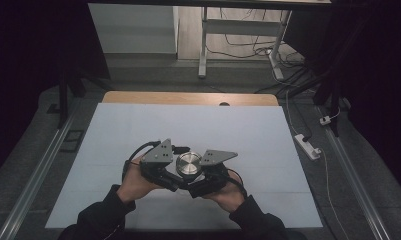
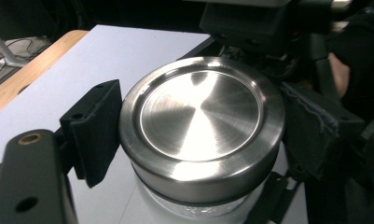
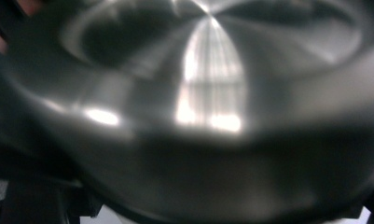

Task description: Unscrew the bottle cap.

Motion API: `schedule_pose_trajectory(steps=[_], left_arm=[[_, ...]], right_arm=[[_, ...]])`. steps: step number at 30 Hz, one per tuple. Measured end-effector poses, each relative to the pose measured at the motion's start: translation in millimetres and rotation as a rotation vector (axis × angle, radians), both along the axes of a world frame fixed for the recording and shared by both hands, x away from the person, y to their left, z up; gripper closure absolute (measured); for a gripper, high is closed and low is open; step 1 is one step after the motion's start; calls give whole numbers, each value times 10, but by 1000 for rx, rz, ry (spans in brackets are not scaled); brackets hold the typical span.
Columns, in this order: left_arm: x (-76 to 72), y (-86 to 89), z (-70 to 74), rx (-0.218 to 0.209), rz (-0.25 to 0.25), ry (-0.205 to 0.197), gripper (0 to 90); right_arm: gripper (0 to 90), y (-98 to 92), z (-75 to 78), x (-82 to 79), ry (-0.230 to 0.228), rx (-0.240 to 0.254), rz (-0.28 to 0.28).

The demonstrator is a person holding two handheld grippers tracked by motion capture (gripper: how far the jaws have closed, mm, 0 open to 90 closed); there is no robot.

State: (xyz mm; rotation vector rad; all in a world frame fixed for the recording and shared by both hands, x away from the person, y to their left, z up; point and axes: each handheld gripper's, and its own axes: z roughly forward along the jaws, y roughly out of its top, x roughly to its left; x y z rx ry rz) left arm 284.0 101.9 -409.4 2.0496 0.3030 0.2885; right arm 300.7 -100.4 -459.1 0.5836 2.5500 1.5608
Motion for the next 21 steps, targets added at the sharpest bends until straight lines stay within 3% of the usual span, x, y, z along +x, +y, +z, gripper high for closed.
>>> schedule_pose_trajectory(steps=[11,21], left_arm=[[-55,114,124,-26,27,-35,184],[-41,298,113,-40,78,-23,184]], right_arm=[[143,-47,-9,37,4,6,-18],[143,-140,15,93,-12,11,-51]])
